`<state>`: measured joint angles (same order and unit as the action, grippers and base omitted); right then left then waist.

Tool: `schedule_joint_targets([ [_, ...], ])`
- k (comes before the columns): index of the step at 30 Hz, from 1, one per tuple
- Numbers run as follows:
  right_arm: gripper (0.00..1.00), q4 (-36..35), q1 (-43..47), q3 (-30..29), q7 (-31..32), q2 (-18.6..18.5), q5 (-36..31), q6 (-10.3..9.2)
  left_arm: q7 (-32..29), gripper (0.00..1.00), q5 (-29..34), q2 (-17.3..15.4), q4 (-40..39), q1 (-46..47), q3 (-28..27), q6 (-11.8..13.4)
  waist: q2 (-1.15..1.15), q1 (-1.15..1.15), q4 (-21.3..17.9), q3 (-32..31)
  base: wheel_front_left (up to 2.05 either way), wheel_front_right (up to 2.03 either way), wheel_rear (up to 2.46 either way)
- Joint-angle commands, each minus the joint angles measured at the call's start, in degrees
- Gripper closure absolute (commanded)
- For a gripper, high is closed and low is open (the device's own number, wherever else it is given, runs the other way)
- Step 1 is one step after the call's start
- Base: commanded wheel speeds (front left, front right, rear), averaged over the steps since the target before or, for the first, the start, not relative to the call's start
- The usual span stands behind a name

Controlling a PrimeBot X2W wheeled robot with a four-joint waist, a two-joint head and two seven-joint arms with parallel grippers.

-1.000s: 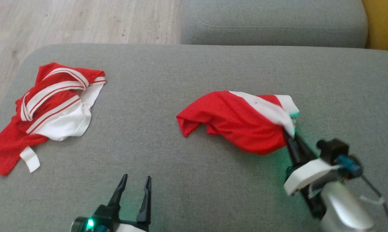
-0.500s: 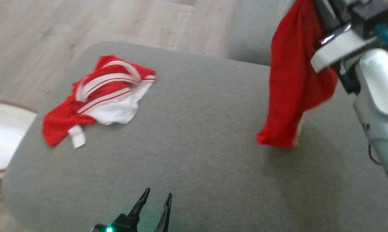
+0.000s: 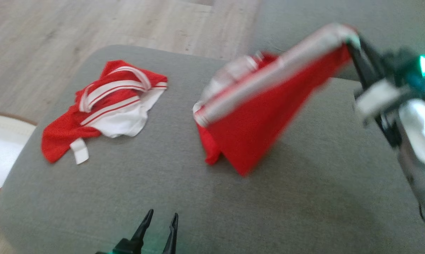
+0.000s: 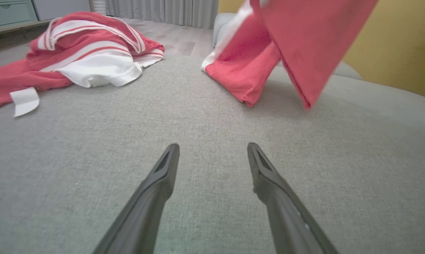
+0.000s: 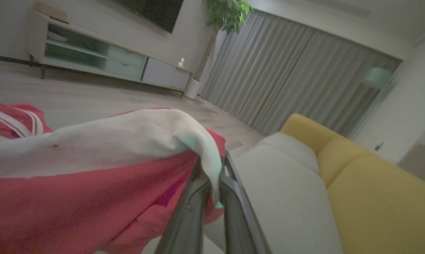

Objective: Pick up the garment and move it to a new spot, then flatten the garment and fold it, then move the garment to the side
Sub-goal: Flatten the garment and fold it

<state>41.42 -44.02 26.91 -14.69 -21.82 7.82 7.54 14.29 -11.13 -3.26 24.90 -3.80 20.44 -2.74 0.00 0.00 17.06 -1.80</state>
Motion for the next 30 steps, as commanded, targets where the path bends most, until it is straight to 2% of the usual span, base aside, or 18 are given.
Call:
schedule_joint_targets([
  [1,0.98,-1.09,1.0,-0.59,-0.31,-1.15,0.28,-0.05,0.71,0.0,0.16,0.38,-2.03,2.98,-2.01,0.28,0.0,0.0,-2.39,1.08,0.0,0.0,0.0],
  [3,0.74,0.17,5.84,-1.28,-0.31,-1.92,0.7,-0.05,0.71,0.0,0.1,0.38,-2.28,3.68,-2.45,0.37,0.0,0.0,-3.91,1.57,0.0,0.0,0.0],
  [4,0.57,1.15,8.48,-1.66,-0.31,-2.12,1.09,-0.05,0.71,0.0,0.07,0.38,-2.37,4.0,-2.6,0.4,0.0,0.0,-4.56,1.76,0.0,0.0,0.0],
  [5,0.0,2.62,11.01,-2.2,-0.31,-2.18,1.51,-0.05,0.71,0.0,0.05,0.38,-2.46,4.27,-2.77,0.44,0.0,0.0,-5.27,1.95,0.0,0.0,0.0],
  [8,0.0,6.27,16.89,-4.61,-0.31,-1.5,2.88,-0.05,0.71,0.0,-0.03,0.38,-2.66,5.08,-3.14,0.6,0.0,0.0,-7.08,2.44,0.0,0.0,0.0],
  [11,0.0,6.39,20.53,-8.44,-0.31,-0.42,2.94,-0.05,0.71,0.0,-0.19,0.38,-2.91,5.96,-3.44,0.7,0.0,0.0,-8.88,2.95,0.0,0.0,0.0],
  [18,0.0,-2.53,25.26,-15.02,-0.31,4.05,0.84,-0.05,0.71,0.0,-2.85,0.38,-4.04,10.08,-3.37,0.64,0.0,0.0,-13.05,4.83,0.0,0.0,0.0],
  [22,0.0,-9.1,25.08,-15.19,-0.31,6.92,-0.13,-0.05,0.71,0.0,-9.33,0.38,-1.77,17.72,-1.47,0.27,0.0,0.0,-16.88,8.7,0.0,0.0,0.0],
  [30,0.0,-13.96,22.9,-12.65,-0.31,8.75,0.3,-0.05,0.71,0.0,-18.61,0.38,8.54,30.68,4.38,-0.07,0.0,0.0,-22.24,14.13,0.0,0.0,0.0],
])
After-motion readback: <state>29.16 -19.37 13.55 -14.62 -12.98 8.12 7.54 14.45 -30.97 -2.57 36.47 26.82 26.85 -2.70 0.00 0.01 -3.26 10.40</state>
